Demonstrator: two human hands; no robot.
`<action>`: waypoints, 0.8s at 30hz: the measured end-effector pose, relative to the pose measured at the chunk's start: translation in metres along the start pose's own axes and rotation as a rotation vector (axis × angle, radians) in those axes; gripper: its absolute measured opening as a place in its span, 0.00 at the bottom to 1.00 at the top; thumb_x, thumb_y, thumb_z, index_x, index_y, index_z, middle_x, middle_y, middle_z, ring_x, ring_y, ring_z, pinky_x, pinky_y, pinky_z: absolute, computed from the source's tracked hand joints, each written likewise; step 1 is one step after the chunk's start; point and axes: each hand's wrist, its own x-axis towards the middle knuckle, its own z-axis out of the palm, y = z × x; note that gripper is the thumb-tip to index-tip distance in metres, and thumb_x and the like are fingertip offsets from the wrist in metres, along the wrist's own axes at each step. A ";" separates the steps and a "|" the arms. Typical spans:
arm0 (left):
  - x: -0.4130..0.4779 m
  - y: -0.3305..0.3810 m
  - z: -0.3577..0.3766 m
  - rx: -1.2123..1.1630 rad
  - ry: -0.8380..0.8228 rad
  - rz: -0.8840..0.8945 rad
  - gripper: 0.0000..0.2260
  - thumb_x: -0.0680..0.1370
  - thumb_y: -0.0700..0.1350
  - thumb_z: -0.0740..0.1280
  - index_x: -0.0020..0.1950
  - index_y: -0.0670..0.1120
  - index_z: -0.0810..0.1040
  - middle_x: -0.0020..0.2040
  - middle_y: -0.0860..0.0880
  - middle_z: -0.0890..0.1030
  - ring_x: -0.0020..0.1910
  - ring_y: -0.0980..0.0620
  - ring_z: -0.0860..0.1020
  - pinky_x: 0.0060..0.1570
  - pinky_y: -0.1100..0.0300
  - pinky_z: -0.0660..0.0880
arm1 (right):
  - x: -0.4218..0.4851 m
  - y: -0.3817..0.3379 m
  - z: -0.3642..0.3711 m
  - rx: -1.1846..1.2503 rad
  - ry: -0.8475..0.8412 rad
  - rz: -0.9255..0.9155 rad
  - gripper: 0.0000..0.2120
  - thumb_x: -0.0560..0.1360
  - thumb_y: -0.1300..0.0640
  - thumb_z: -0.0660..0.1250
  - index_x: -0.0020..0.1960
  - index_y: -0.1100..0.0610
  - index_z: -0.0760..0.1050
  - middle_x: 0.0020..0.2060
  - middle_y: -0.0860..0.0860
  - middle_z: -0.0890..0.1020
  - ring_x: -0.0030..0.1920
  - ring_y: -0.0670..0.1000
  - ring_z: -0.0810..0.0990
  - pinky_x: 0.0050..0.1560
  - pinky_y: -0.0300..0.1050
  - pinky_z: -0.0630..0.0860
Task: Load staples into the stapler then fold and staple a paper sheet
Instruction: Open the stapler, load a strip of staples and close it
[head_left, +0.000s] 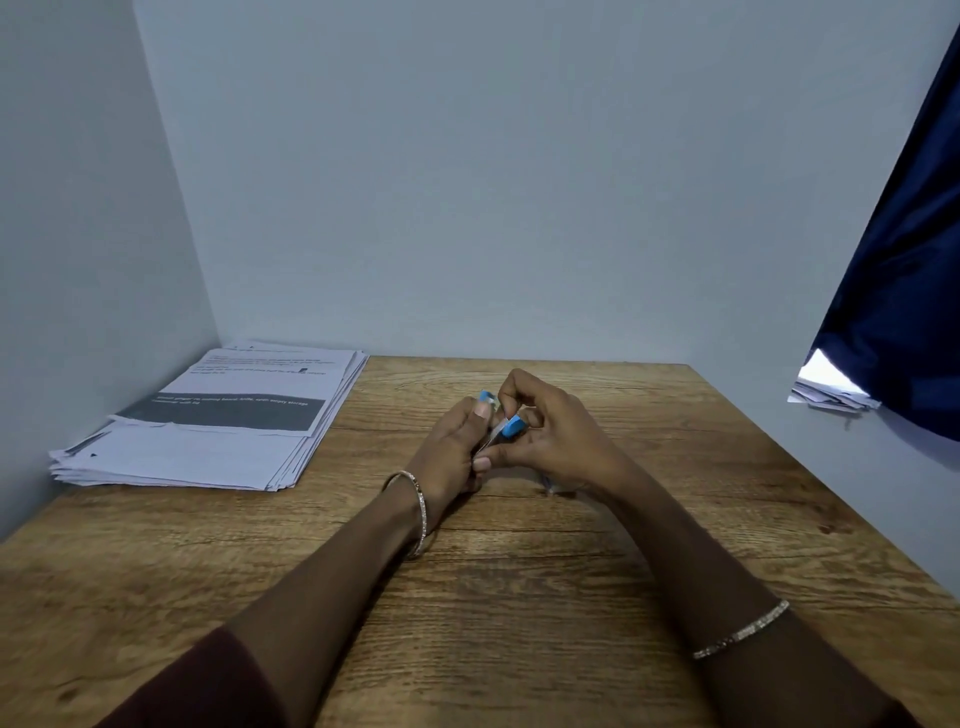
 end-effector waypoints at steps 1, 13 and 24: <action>0.002 0.001 -0.003 -0.028 0.034 0.005 0.14 0.85 0.51 0.56 0.45 0.45 0.72 0.31 0.51 0.71 0.25 0.56 0.66 0.23 0.65 0.62 | -0.001 -0.002 0.003 -0.012 -0.009 -0.022 0.24 0.63 0.56 0.84 0.40 0.52 0.66 0.31 0.41 0.78 0.31 0.38 0.73 0.34 0.34 0.68; 0.005 0.008 -0.004 -0.353 0.174 -0.008 0.14 0.85 0.50 0.55 0.45 0.46 0.71 0.36 0.48 0.73 0.31 0.52 0.72 0.34 0.57 0.73 | 0.000 0.001 0.000 0.062 0.063 0.044 0.25 0.62 0.59 0.84 0.40 0.48 0.66 0.39 0.59 0.86 0.40 0.60 0.88 0.40 0.55 0.83; 0.002 0.013 -0.021 -0.838 -0.116 -0.170 0.35 0.71 0.72 0.64 0.42 0.36 0.80 0.63 0.31 0.80 0.65 0.33 0.78 0.67 0.33 0.70 | 0.006 0.010 -0.012 0.665 0.323 0.232 0.15 0.74 0.75 0.68 0.52 0.57 0.73 0.43 0.62 0.84 0.38 0.57 0.86 0.41 0.45 0.84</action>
